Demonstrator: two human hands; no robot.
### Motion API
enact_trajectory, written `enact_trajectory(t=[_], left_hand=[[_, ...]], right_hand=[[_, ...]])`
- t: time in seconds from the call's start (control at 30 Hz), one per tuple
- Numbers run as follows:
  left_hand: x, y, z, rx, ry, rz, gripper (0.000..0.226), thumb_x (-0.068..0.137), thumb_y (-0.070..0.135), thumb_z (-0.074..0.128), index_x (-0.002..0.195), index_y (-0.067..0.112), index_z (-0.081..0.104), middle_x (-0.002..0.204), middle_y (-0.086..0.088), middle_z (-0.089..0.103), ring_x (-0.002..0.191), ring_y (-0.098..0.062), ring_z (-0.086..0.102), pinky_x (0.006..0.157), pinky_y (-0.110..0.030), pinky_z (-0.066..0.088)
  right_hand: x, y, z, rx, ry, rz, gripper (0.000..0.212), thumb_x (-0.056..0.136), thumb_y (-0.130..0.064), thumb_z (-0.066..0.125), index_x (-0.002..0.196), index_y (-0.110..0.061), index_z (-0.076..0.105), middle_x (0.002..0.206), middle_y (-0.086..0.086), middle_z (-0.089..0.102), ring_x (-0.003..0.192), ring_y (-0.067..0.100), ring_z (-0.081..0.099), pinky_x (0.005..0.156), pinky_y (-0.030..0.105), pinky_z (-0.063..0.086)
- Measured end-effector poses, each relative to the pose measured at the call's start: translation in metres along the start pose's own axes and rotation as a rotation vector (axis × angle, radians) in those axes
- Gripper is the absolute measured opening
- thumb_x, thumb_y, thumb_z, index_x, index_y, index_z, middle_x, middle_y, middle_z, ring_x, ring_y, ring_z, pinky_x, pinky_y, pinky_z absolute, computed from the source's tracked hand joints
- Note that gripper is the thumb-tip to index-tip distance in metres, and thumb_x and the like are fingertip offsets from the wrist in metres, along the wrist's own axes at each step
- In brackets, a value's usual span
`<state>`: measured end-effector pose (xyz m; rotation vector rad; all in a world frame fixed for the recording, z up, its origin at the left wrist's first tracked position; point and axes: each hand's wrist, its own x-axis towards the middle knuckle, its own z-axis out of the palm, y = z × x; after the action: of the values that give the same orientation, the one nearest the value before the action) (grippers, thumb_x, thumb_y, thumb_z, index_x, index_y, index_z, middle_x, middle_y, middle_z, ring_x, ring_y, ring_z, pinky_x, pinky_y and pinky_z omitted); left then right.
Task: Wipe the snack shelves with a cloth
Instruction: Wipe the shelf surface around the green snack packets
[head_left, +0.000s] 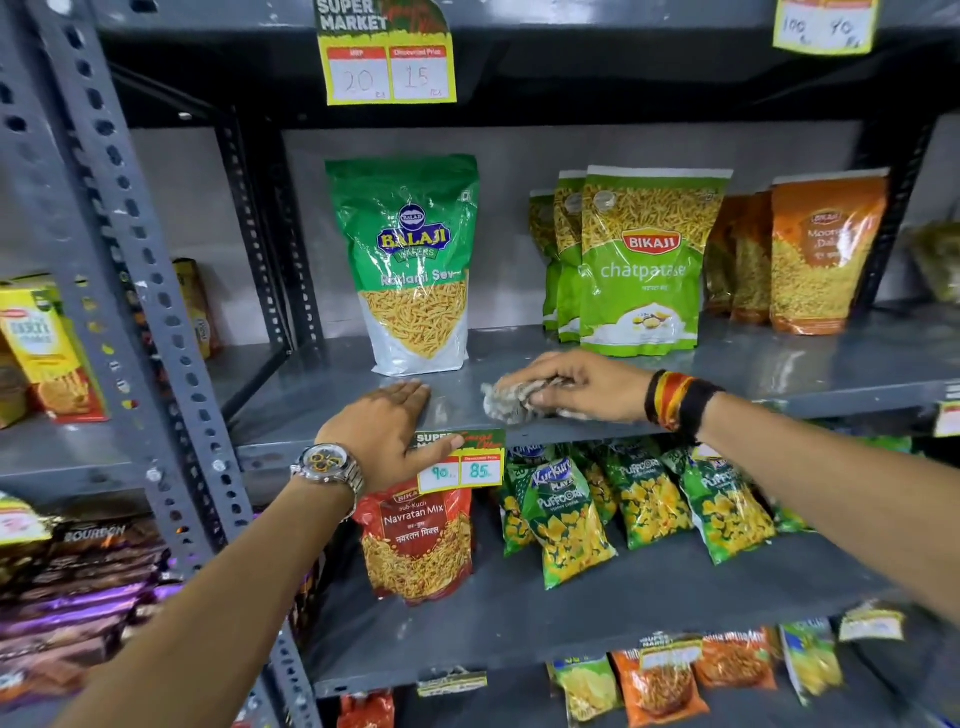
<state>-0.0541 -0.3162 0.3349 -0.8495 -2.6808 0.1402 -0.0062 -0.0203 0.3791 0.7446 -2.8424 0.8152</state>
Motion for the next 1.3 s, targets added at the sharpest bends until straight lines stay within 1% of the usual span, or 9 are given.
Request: enact_trajectory(t=[0.13,0.2,0.47,0.57,0.63,0.7,0.9,1.1,1.3], left_hand=[[-0.001,0.001,-0.002,-0.018,0.01,-0.01,0.105,0.087,0.087,0.019,0.159,0.011,0.028,0.164,-0.008,0.032,0.15,-0.024,0.032,0.12,-0.038,0.027],[-0.002,0.001,-0.003,-0.032,0.007,-0.017,0.108,0.085,0.089,0.018,0.158,0.011,0.029,0.164,-0.008,0.033,0.149,-0.024,0.033,0.12,-0.038,0.028],[-0.009,0.005,-0.015,-0.075,-0.025,-0.026,0.099,0.084,0.089,0.02,0.136,0.01,0.05,0.143,-0.013,0.056,0.13,-0.032,0.054,0.106,-0.045,0.046],[-0.01,0.007,-0.02,-0.091,-0.044,-0.045,0.097,0.084,0.089,0.021,0.136,0.012,0.049,0.144,-0.011,0.056,0.128,-0.031,0.056,0.102,-0.045,0.048],[-0.01,0.018,-0.025,-0.107,-0.016,-0.035,0.092,0.088,0.083,0.029,0.14,0.01,0.048,0.147,-0.012,0.054,0.129,-0.032,0.054,0.104,-0.044,0.046],[-0.003,0.037,-0.029,-0.112,0.019,-0.018,0.093,0.089,0.082,0.03,0.146,0.009,0.045,0.15,-0.012,0.051,0.132,-0.032,0.052,0.106,-0.043,0.044],[0.051,0.111,-0.023,-0.071,0.018,0.061,0.101,0.087,0.086,0.022,0.159,0.015,0.026,0.164,-0.007,0.033,0.145,-0.027,0.04,0.115,-0.043,0.038],[0.079,0.142,-0.008,-0.02,-0.008,0.071,0.099,0.088,0.084,0.024,0.161,0.018,0.02,0.166,-0.003,0.029,0.148,-0.022,0.034,0.119,-0.039,0.031],[0.08,0.141,-0.003,-0.001,-0.02,0.055,0.1,0.087,0.086,0.02,0.162,0.019,0.018,0.166,-0.003,0.028,0.15,-0.022,0.032,0.12,-0.037,0.026]], right_hand=[[0.034,0.025,-0.01,0.054,0.205,0.201,0.035,0.095,-0.008,0.056,0.126,-0.023,0.064,0.122,0.003,0.066,0.114,0.029,0.061,0.099,0.035,0.048],[0.044,0.025,0.002,-0.007,0.227,0.267,0.035,0.095,-0.009,0.056,0.127,-0.02,0.064,0.122,0.005,0.065,0.11,0.023,0.06,0.093,0.026,0.045],[-0.011,-0.043,0.021,-0.087,0.043,0.04,0.038,0.096,-0.01,0.054,0.131,-0.025,0.062,0.114,0.001,0.058,0.106,0.013,0.055,0.094,0.022,0.042],[-0.045,-0.028,-0.023,-0.076,0.19,0.122,0.037,0.097,-0.005,0.053,0.13,-0.019,0.061,0.12,0.003,0.059,0.11,0.008,0.058,0.091,0.017,0.042],[-0.057,-0.005,-0.053,-0.076,0.283,0.191,0.038,0.097,0.0,0.05,0.13,-0.015,0.061,0.116,0.002,0.06,0.085,-0.018,0.06,0.073,0.002,0.041],[-0.062,0.019,-0.075,-0.08,0.347,0.271,0.036,0.098,-0.001,0.049,0.127,-0.015,0.064,0.112,0.003,0.065,0.067,-0.013,0.061,0.059,0.004,0.04],[-0.035,0.08,-0.093,-0.09,0.346,0.286,0.035,0.098,-0.004,0.05,0.128,-0.016,0.064,0.13,0.01,0.062,0.119,0.027,0.058,0.087,0.026,0.045],[-0.003,0.139,-0.078,-0.173,0.228,0.136,0.041,0.089,-0.005,0.06,0.119,-0.031,0.069,0.129,0.006,0.063,0.121,0.028,0.055,0.105,0.041,0.043],[0.006,0.163,-0.067,-0.063,0.156,0.075,0.041,0.094,-0.005,0.056,0.128,-0.027,0.064,0.144,0.009,0.053,0.133,0.024,0.048,0.104,0.023,0.035]])
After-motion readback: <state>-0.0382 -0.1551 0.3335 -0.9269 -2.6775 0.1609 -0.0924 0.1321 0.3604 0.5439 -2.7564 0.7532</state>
